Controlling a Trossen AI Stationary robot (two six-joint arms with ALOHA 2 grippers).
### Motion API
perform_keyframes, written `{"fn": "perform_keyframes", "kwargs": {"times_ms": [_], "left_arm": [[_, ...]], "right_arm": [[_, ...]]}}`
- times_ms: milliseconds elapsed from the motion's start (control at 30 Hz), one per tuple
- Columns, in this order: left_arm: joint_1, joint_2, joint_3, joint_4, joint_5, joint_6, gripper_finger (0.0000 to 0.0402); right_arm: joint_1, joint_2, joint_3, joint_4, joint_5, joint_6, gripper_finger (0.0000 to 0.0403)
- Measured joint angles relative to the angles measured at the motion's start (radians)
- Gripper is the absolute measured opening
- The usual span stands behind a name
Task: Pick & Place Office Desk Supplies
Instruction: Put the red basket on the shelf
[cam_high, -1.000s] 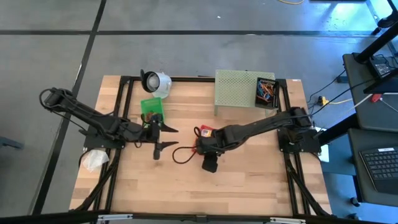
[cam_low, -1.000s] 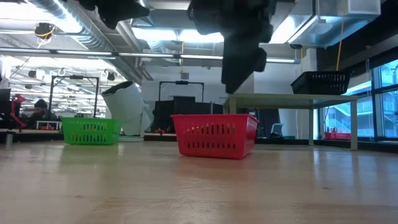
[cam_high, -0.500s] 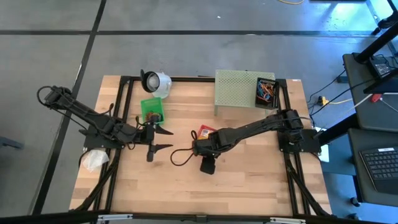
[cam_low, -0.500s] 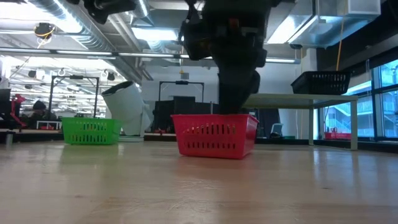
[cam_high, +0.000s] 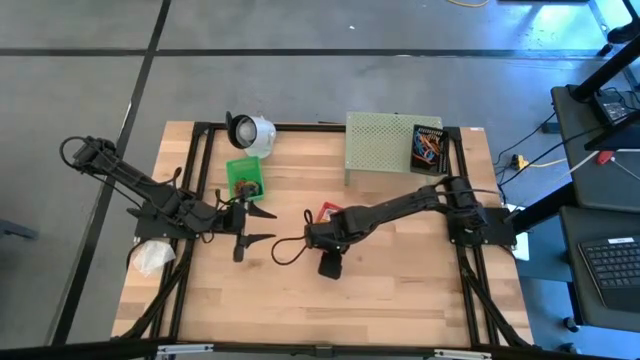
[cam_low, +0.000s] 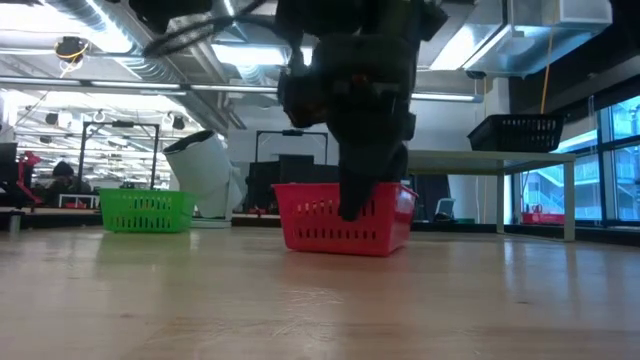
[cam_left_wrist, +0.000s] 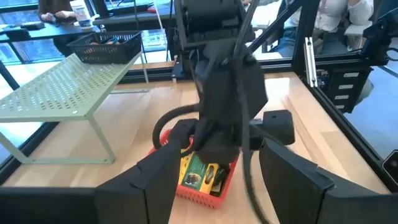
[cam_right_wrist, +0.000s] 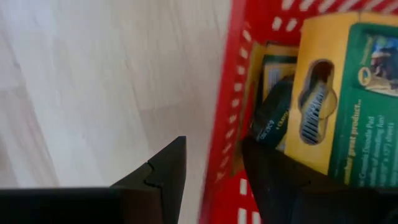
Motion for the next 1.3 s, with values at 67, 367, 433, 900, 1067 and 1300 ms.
{"fn": "perform_keyframes", "kwargs": {"times_ms": [67,367,433,900,1067,1300], "left_arm": [[0.0,0.0,0.0,-0.002,0.0,0.0,0.0212],[0.0,0.0,0.0,-0.016,0.0,0.0,0.0212],[0.0,0.0,0.0,-0.02,0.0,0.0,0.0212],[0.0,0.0,0.0,-0.02,0.0,-0.011,0.0212],[0.0,0.0,0.0,-0.021,0.0,-0.013,0.0212],[0.0,0.0,0.0,-0.029,0.0,-0.016,0.0212]], "right_arm": [[-0.007,0.006,-0.001,-0.006,-0.012,-0.007,0.016],[-0.018,0.046,0.001,0.023,-0.043,-0.009,0.0129],[-0.022,0.047,0.002,0.02,-0.042,-0.006,0.0113],[-0.014,0.047,0.002,-0.03,0.004,0.02,0.0005],[-0.005,0.032,0.001,-0.047,0.005,0.024,0.0003],[0.005,-0.024,-0.003,-0.146,0.039,0.047,0.0001]]}}
